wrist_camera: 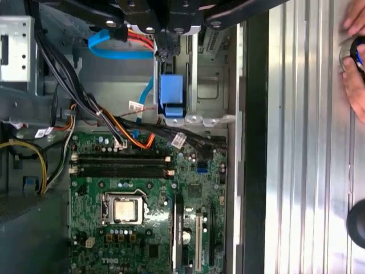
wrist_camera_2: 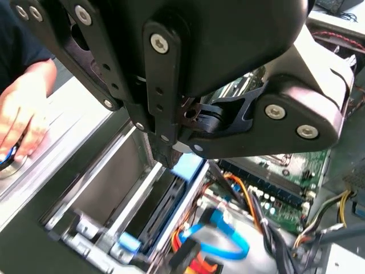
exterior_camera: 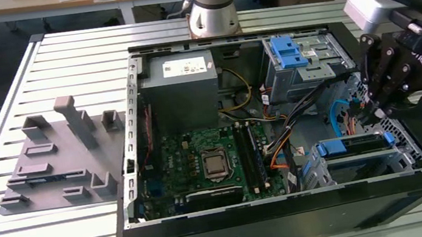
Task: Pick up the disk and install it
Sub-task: 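Insert the first disk wire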
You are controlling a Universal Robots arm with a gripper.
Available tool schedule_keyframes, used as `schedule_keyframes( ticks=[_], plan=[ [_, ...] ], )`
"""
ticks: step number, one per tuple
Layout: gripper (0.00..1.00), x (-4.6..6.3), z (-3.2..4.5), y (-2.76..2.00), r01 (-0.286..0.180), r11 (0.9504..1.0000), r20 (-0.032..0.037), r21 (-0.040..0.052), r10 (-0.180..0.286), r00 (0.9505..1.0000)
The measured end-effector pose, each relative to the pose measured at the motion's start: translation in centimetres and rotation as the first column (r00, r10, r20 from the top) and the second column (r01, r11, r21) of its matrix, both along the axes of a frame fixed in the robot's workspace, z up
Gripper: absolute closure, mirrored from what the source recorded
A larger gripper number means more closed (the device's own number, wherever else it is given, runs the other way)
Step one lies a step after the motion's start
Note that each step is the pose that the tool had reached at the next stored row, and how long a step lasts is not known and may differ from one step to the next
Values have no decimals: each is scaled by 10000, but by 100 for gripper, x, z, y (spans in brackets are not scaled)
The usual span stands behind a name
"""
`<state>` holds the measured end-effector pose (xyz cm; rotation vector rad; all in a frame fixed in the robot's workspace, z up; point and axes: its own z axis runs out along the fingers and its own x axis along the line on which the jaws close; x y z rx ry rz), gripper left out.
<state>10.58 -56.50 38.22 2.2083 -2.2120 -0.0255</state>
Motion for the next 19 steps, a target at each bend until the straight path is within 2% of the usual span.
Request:
schedule_keyframes(
  ticks=[4, 7, 13, 19],
  plan=[
    [89, 154, -1, 26, 1, 10000, 0, 1, -1, 10000],
    [89, 219, -2, 54, 31, 10000, 0, 0, -31, 10000],
    [89, 231, -11, 75, 530, 9986, -1, 0, -530, 9986],
    [89, 242, -28, 89, 1072, 9942, 0, -1, -1072, 9942]
  ],
)
